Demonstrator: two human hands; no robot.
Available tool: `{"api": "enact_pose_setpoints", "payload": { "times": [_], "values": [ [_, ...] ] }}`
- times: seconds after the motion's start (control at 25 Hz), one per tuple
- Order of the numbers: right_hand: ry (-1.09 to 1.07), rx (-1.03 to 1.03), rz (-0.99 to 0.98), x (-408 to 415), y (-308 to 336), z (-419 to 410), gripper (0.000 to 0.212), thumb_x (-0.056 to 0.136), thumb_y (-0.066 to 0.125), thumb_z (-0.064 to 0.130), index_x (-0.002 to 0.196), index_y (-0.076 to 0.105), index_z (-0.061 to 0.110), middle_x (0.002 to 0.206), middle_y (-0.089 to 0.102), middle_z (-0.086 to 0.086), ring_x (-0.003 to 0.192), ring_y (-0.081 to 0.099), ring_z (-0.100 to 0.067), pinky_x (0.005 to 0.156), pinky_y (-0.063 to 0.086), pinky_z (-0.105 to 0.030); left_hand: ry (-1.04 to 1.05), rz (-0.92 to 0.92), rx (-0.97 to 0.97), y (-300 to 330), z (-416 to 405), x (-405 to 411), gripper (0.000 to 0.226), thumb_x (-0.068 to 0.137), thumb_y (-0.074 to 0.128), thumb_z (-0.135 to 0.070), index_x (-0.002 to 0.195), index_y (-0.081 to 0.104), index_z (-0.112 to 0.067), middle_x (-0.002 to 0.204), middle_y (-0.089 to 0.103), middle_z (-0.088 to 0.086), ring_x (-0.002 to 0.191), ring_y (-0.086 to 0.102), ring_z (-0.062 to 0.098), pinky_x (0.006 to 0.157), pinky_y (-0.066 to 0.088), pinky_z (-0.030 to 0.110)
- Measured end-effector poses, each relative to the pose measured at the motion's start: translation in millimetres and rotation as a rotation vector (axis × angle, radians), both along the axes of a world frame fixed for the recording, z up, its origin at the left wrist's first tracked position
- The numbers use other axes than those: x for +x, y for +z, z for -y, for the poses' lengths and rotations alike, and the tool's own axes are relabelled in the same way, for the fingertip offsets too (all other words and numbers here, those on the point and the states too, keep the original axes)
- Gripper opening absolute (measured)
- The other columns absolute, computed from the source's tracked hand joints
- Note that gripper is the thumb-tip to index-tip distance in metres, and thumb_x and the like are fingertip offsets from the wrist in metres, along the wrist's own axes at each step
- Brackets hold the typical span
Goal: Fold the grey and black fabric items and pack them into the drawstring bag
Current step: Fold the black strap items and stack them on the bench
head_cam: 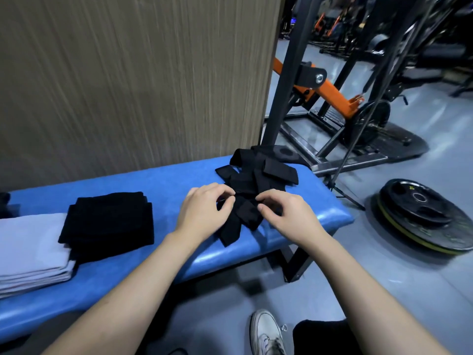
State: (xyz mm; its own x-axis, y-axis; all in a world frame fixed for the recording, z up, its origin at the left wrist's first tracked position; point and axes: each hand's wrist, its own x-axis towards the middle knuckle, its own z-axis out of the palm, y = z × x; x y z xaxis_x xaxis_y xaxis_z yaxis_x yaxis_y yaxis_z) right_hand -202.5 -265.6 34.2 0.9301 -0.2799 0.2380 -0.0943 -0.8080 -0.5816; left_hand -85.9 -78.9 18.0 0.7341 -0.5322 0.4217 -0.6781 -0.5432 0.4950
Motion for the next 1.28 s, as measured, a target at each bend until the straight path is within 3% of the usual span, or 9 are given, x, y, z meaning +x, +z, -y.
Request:
{"api": "enact_pose_setpoints", "payload": {
  "times": [0.28, 0.52, 0.76, 1.08, 1.2, 1.28],
  "values": [
    [-0.109, -0.041, -0.027, 40.2, 18.3, 78.7, 0.030, 0.092, 0.064, 0.036, 0.121, 0.064, 0.030, 0.108, 0.063, 0.011, 0.103, 0.061, -0.011, 0.094, 0.050, -0.036, -0.021, 0.040, 0.088, 26.9, 86.7, 45.2, 0.024, 0.094, 0.055, -0.039, 0.114, 0.065, -0.031, 0.115, 0.062, -0.012, 0.109, 0.054, 0.016, 0.096, 0.035, 0.032],
    [-0.209, -0.056, -0.167, 86.6, 8.7, 180.0, 0.043, 0.093, 0.058, 0.051, 0.133, 0.054, 0.037, 0.126, 0.053, 0.004, 0.114, 0.058, -0.020, 0.094, 0.048, -0.039, -0.056, 0.022, 0.347, 41.4, 184.0, 102.2, 0.048, 0.094, 0.046, -0.054, 0.138, 0.049, -0.034, 0.133, 0.052, -0.004, 0.122, 0.050, 0.022, 0.104, 0.036, 0.037],
    [-0.196, -0.090, -0.249, 141.3, -16.6, 236.1, 0.056, 0.092, 0.055, 0.060, 0.143, 0.043, 0.041, 0.141, 0.042, 0.002, 0.123, 0.054, -0.022, 0.098, 0.047, -0.042, -0.088, -0.025, 0.461, 20.6, 248.4, 148.2, 0.055, 0.093, 0.046, -0.059, 0.142, 0.043, -0.034, 0.137, 0.048, -0.004, 0.127, 0.047, 0.022, 0.100, 0.039, 0.039],
    [-0.181, 0.309, -0.320, 188.9, -49.3, 263.2, 0.071, 0.088, 0.061, 0.064, 0.151, 0.036, 0.043, 0.149, 0.033, -0.002, 0.135, 0.045, -0.024, 0.104, 0.038, -0.035, -0.097, -0.109, 0.663, -6.6, 284.3, 174.5, 0.088, 0.080, 0.052, -0.076, 0.154, 0.024, -0.036, 0.149, 0.042, 0.001, 0.138, 0.037, 0.026, 0.110, 0.033, 0.044],
    [-0.135, 0.480, -0.294, 192.2, -66.1, 263.9, 0.068, 0.086, 0.069, 0.056, 0.147, 0.045, 0.039, 0.145, 0.048, 0.003, 0.129, 0.052, -0.017, 0.110, 0.041, -0.035, -0.114, -0.185, 0.649, -11.1, 284.3, 175.4, 0.086, 0.075, 0.058, -0.077, 0.149, 0.033, -0.039, 0.139, 0.046, 0.001, 0.133, 0.041, 0.025, 0.108, 0.032, 0.045],
    [-0.116, 0.566, -0.218, 193.3, -69.0, 262.6, 0.055, 0.087, 0.072, 0.045, 0.139, 0.055, 0.035, 0.133, 0.062, 0.006, 0.116, 0.061, -0.011, 0.103, 0.047, -0.030, -0.131, -0.186, 0.567, -9.1, 285.1, 174.6, 0.074, 0.075, 0.066, -0.068, 0.139, 0.043, -0.039, 0.129, 0.047, -0.001, 0.126, 0.045, 0.024, 0.104, 0.034, 0.045]
  ]
}}
